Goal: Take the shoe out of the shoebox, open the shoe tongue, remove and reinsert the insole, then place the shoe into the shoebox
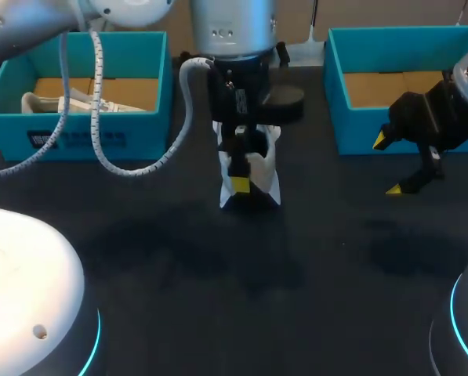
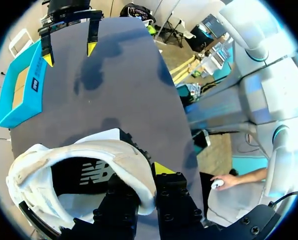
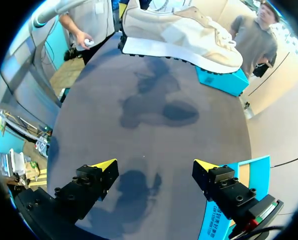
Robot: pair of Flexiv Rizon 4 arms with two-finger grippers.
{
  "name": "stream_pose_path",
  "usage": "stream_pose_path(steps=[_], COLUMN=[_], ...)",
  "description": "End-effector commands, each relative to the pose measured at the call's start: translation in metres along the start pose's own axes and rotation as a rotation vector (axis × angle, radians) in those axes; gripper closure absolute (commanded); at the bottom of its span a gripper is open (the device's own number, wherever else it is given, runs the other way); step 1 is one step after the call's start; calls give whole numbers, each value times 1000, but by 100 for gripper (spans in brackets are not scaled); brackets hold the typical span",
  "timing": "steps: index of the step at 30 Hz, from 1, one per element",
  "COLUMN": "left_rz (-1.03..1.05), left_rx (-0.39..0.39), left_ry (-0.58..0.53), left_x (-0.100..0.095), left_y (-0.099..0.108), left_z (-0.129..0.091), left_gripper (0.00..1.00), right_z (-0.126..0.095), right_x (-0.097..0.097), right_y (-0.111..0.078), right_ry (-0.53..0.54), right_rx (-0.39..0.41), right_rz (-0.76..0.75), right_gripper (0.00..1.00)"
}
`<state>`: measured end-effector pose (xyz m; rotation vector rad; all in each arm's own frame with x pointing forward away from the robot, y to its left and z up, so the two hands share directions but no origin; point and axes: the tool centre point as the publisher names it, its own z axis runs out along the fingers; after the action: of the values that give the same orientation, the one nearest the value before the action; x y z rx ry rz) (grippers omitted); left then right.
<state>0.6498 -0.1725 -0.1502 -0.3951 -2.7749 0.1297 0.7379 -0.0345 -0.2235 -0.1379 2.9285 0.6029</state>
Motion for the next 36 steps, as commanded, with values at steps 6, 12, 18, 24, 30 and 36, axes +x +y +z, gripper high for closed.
stream_pose_path(steps=[6, 12, 18, 24, 30, 36], left_rz=[8, 39, 72, 63, 65, 34], left_rx=[-10, 9, -47, -33, -73, -105], left_ry=[26, 23, 33, 45, 94, 76], left_x=[-14, -20, -28, -33, -47, -61], left_y=[55, 105, 164, 235, 309, 367], left_z=[-30, -50, -67, -83, -95, -107], left_gripper=[100, 100, 100, 100, 100, 100], right_z=[1, 1, 1, 1, 1, 1], right_x=[0, 0, 0, 0, 0, 0], right_y=[0, 0, 0, 0, 0, 0], right_ry=[-1, -1, -1, -1, -1, -1], right_rx=[4, 4, 4, 4, 4, 4], right_rz=[1, 1, 1, 1, 1, 1], right_gripper=[0, 0, 0, 0, 0, 0])
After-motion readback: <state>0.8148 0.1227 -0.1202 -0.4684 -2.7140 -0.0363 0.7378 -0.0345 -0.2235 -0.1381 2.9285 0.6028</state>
